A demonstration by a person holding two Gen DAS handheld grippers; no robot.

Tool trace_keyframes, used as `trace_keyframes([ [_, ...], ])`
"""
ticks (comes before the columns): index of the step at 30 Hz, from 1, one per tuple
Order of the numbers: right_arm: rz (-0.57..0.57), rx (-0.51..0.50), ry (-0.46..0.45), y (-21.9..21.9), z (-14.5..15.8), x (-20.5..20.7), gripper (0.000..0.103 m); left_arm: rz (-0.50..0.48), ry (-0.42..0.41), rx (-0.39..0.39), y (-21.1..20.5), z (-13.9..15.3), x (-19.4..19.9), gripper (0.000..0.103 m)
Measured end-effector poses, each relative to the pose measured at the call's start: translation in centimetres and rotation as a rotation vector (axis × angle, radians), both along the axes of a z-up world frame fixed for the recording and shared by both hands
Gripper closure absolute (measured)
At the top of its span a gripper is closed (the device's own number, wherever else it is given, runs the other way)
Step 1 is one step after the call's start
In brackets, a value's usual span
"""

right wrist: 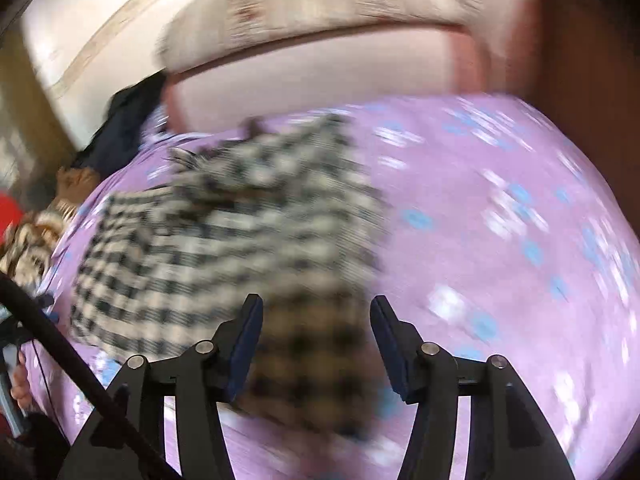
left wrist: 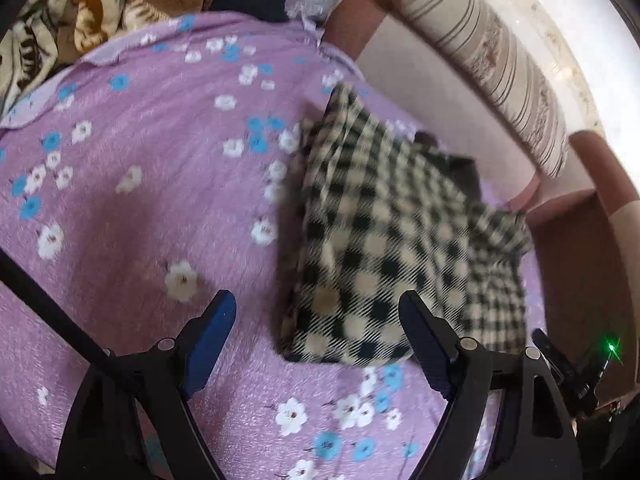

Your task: Fold large clothes

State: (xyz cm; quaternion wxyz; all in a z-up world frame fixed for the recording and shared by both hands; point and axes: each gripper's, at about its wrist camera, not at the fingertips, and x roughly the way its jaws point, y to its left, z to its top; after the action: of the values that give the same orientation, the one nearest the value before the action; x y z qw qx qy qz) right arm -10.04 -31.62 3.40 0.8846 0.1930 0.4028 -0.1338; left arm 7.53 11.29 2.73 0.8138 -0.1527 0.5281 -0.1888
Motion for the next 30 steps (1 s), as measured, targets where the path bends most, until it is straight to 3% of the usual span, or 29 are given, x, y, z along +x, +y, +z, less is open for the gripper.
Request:
trace_keyframes([
  [3, -0.068, 0.090, 0.023, -2.5, -2.1, -2.3, 0.038, -0.060, 0.041, -0.001, -1.5, -1.6, 0.0, 0.021],
  [6, -0.036, 0.198, 0.026, -3.1, -3.8, -2.2, 0.038, -0.100, 0.066, 0.017, -3.5, -2.5, -0.1, 0.021],
  [7, -0.025, 0.221, 0.019, -3.0, -4.1, -2.0, 0.038, -0.114, 0.076, 0.042, -4.2, -2.5, -0.1, 0.034],
  [8, 0.002, 0.251, 0.015, -2.6, -4.3, -1.8, 0.052, -0.120, 0.086, 0.093, -4.7, -2.5, -0.1, 0.051],
  [9, 0.038, 0.297, 0.017, -2.3, -4.6, -1.4, 0.073, -0.129, 0.092, 0.146, -5.2, -2.4, -0.2, 0.078],
  [10, 0.062, 0.339, 0.025, -2.1, -4.9, -1.2, 0.095, -0.147, 0.088, 0.160, -5.5, -2.0, -0.2, 0.081],
  [13, 0.047, 0.341, 0.006, -2.0, -4.2, -2.7, 0.096, -0.160, 0.034, 0.193, -5.1, 0.3, -0.8, 0.092],
  [15, 0.022, 0.370, -0.002, -2.5, -4.1, -3.9, 0.098, -0.160, 0.016, 0.189, -4.4, 1.4, -1.0, 0.092],
  [16, 0.006, 0.385, -0.005, -2.8, -4.1, -4.6, 0.098, -0.148, 0.009, 0.198, -3.9, 1.9, -1.1, 0.101],
  [18, -0.012, 0.394, 0.002, -2.9, -4.2, -5.3, 0.098, -0.097, -0.038, 0.287, -2.8, 2.7, -1.2, 0.103],
  [20, -0.021, 0.388, 0.018, -2.6, -4.5, -5.7, 0.098, -0.054, -0.066, 0.325, -1.2, 3.1, -1.3, 0.103],
  [25, -0.064, 0.288, 0.044, -1.8, -3.4, -6.6, 0.096, -0.013, -0.070, 0.279, 1.8, 4.5, -1.9, 0.100],
  [26, -0.082, 0.268, 0.042, -1.9, -3.1, -7.1, 0.096, -0.018, -0.089, 0.289, 1.9, 4.9, -2.4, 0.094],
  [28, -0.104, 0.252, 0.024, -2.1, -2.3, -7.9, 0.096, -0.024, -0.126, 0.291, 1.0, 5.7, -3.2, 0.062],
  [30, -0.122, 0.214, -0.004, -2.0, -0.9, -8.6, 0.096, -0.025, -0.163, 0.265, -0.2, 6.4, -3.6, 0.050],
])
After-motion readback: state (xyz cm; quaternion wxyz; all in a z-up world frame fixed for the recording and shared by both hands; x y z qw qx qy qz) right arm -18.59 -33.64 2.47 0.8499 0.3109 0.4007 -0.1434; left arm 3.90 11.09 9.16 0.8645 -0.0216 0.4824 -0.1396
